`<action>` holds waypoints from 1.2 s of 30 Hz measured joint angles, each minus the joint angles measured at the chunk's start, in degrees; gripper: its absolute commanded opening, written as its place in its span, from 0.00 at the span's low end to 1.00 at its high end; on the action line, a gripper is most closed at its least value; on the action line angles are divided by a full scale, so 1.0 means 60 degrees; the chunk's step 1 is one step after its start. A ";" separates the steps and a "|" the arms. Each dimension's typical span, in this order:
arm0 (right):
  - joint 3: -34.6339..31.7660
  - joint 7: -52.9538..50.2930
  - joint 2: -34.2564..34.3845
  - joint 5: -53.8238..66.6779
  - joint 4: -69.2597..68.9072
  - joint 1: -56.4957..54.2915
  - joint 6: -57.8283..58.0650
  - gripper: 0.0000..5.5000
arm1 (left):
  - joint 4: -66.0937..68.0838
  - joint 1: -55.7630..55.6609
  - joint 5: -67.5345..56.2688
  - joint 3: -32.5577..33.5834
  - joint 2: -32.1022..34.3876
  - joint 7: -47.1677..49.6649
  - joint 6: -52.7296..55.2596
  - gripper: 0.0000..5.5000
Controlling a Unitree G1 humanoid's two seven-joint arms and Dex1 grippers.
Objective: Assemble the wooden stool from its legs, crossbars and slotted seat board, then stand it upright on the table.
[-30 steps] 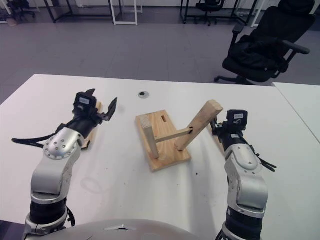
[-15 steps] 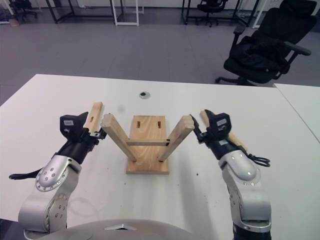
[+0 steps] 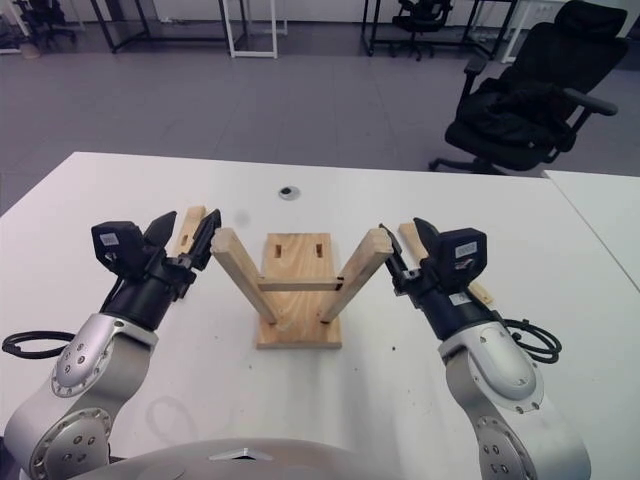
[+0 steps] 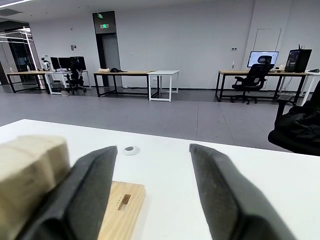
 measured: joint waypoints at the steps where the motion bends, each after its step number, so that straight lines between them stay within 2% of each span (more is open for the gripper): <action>1: 0.0241 -0.0177 -0.0367 -0.0220 0.0011 -0.0098 -0.0072 0.49 | -0.0008 -0.0298 0.0001 -0.0038 0.0195 0.0264 0.0318 0.72; 3: 0.0743 -0.0593 -0.1227 -0.0736 0.0095 -0.0603 -0.0112 0.49 | 0.0018 -0.1003 0.0062 -0.0114 0.0432 0.0713 0.1020 0.72; 7: 0.1516 -0.1272 -0.2021 -0.1293 0.0213 -0.1033 -0.0123 0.49 | 0.0026 -0.1504 0.0081 -0.0163 0.0553 0.1070 0.1683 0.72; 15: 0.2031 -0.1741 -0.2758 -0.1352 0.0352 -0.1770 -0.0026 0.49 | 0.0188 -0.2339 0.0926 -0.0376 0.0812 0.1078 0.2271 0.72; 22: 0.2147 -0.1741 -0.2838 -0.1351 0.0398 -0.1876 0.0235 0.49 | 0.0893 -0.2864 0.1611 -0.0672 0.0969 0.0866 0.2127 0.72; 25: 0.1907 -0.1503 -0.2574 -0.1161 0.0419 -0.1854 0.0406 0.49 | 0.1398 -0.2622 0.1818 -0.0588 0.1367 -0.0076 0.1274 0.72; 28: 0.1279 -0.0064 -0.2363 -0.0636 0.1091 -0.1614 -0.0427 0.49 | 0.3212 -0.1788 0.1846 -0.0077 0.2516 -0.2506 -0.0519 0.72; 30: 0.1188 0.0529 -0.2403 -0.0903 0.1861 -0.1430 -0.1083 0.49 | 0.4300 -0.1506 0.1975 0.0540 0.3023 -0.3369 -0.1465 0.72; 33: 0.1870 0.1569 -0.2776 -0.2195 0.4076 -0.1892 -0.2355 0.49 | 0.5323 -0.1171 0.2174 0.1398 0.3811 -0.4509 -0.2534 0.72; 36: 0.2795 0.3383 -0.2921 -0.2510 0.4869 -0.2232 -0.3660 0.49 | 0.5316 -0.0436 0.1957 0.1429 0.4381 -0.5975 -0.2875 0.72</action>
